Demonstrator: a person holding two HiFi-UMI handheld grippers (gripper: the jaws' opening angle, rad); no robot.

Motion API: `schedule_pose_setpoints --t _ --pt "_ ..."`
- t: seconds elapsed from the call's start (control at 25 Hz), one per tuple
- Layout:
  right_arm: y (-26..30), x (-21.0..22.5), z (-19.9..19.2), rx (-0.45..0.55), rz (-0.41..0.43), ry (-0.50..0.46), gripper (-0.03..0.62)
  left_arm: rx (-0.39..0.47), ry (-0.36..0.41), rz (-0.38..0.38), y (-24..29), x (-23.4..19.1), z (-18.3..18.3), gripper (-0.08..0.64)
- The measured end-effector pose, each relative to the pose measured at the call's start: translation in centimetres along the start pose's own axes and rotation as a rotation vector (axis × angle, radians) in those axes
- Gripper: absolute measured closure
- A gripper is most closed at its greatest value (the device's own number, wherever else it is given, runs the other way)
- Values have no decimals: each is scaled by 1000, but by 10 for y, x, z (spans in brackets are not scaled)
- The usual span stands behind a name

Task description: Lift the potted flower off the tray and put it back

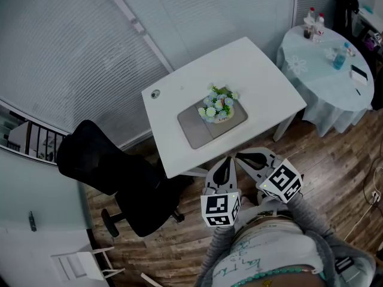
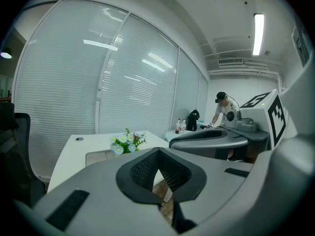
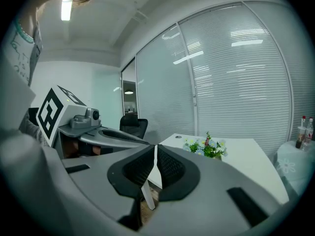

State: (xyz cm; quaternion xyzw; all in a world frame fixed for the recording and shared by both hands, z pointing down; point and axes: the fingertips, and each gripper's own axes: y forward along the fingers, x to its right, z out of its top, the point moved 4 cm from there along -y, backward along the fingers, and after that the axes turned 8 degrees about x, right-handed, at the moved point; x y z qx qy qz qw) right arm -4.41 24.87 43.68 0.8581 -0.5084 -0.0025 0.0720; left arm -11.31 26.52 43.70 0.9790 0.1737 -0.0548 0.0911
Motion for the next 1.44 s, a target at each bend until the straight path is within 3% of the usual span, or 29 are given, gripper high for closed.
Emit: schedule_pose_setpoints --t 1.44 --pt "1 0 -8 -63 27 -41 563 -23 10 5 2 -1 -6 549"
